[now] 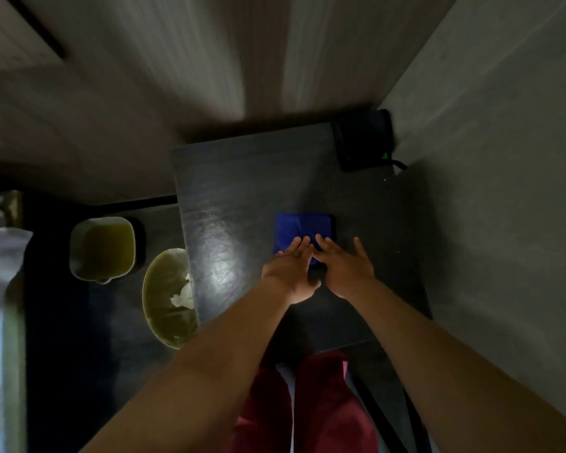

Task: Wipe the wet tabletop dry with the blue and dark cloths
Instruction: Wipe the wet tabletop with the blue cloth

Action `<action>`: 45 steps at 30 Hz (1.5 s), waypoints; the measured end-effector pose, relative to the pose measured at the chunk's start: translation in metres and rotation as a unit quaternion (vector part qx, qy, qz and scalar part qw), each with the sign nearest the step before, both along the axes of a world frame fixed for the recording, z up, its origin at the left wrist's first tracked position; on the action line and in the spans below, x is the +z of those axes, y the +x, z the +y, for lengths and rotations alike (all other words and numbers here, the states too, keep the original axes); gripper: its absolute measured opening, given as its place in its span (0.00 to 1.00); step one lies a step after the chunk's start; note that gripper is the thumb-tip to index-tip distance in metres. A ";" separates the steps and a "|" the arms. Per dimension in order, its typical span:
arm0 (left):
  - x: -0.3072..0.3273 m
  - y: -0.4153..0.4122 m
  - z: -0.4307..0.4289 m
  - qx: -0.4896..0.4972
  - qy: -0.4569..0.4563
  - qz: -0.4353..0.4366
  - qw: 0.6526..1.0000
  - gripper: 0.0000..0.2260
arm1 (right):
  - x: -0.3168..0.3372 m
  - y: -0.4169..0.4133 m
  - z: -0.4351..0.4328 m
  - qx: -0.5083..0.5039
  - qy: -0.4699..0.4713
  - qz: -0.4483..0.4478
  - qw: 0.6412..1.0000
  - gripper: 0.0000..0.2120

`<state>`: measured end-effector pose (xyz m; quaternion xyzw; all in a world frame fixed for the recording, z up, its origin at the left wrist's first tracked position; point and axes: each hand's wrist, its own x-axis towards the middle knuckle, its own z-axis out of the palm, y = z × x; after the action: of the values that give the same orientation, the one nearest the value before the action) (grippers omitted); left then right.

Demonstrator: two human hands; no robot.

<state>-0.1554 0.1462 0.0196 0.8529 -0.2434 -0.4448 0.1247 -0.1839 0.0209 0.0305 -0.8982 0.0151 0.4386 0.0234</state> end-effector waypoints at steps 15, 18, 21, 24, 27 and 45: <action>0.000 0.029 -0.070 0.014 0.039 -0.012 0.999 0.35 | -0.008 0.043 -0.072 0.015 0.048 -0.045 0.998 0.28; -0.001 0.032 -0.082 0.025 0.036 -0.029 0.999 0.36 | -0.007 0.050 -0.087 0.030 0.049 -0.064 0.996 0.28; -0.003 0.032 -0.095 0.080 -0.002 -0.051 0.996 0.31 | -0.002 0.053 -0.106 0.057 0.067 -0.104 0.991 0.29; 0.000 0.029 -0.095 0.254 -0.089 -0.118 0.956 0.18 | 0.001 0.057 -0.115 0.028 0.112 -0.168 0.979 0.24; 0.003 0.029 -0.081 0.406 -0.061 -0.191 0.892 0.11 | -0.003 0.071 -0.117 -0.032 0.123 -0.260 0.957 0.18; -0.002 0.050 -0.082 0.487 0.049 -0.088 0.868 0.10 | -0.010 0.127 -0.104 -0.009 -0.008 -0.220 0.975 0.12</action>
<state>-0.1057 0.0643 0.0175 0.9035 0.2148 -0.2624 0.2619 -0.0569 -0.0833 0.0204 -0.9727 0.0211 0.2299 0.0226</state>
